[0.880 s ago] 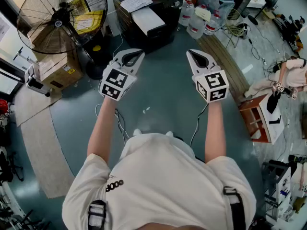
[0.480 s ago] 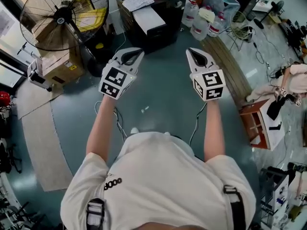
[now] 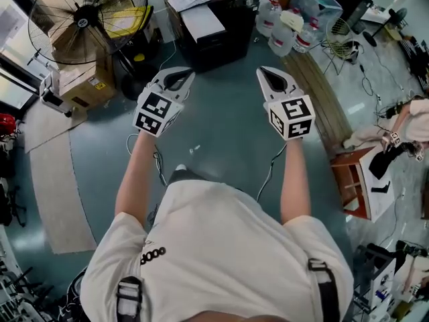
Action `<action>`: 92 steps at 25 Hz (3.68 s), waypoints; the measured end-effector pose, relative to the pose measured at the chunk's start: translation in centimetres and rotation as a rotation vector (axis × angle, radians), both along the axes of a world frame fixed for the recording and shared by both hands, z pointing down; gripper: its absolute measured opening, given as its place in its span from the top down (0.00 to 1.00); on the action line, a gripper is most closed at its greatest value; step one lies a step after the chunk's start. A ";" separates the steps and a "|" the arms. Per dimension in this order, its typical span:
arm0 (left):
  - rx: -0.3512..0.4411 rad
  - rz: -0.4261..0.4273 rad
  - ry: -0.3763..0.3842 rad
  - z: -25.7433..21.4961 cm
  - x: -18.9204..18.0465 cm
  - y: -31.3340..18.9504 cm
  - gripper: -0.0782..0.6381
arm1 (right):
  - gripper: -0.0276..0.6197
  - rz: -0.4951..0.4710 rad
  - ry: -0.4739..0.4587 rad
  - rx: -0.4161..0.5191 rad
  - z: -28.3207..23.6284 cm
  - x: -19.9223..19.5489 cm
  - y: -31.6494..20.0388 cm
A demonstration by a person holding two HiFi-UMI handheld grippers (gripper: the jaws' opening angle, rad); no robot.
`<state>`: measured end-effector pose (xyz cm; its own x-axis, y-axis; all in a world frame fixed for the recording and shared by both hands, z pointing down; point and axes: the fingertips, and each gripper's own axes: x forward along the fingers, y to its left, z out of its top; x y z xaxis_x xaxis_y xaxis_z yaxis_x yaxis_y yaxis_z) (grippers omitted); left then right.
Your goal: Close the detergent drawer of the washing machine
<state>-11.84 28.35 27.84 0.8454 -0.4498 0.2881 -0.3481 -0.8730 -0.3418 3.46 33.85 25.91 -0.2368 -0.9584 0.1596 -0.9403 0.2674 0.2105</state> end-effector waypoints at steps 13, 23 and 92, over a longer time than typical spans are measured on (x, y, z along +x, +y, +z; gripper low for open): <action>0.000 0.039 0.002 1.7 3.4 -10.5 0.87 | 0.96 0.064 0.013 -0.029 2.2 3.7 -8.7; 0.009 0.115 -0.008 1.3 5.2 -28.3 0.87 | 0.96 0.119 -0.005 -0.040 1.5 3.6 -25.7; -0.599 -0.407 -0.079 37.4 12.0 -44.8 0.76 | 0.78 -0.183 -0.055 -0.581 38.9 14.3 -50.2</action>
<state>0.18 -16.47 65.23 0.6114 -0.4703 0.6364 -0.6789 -0.7250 0.1165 17.79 -16.32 64.79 -0.4119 -0.6611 0.6272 -0.8738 0.4819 -0.0659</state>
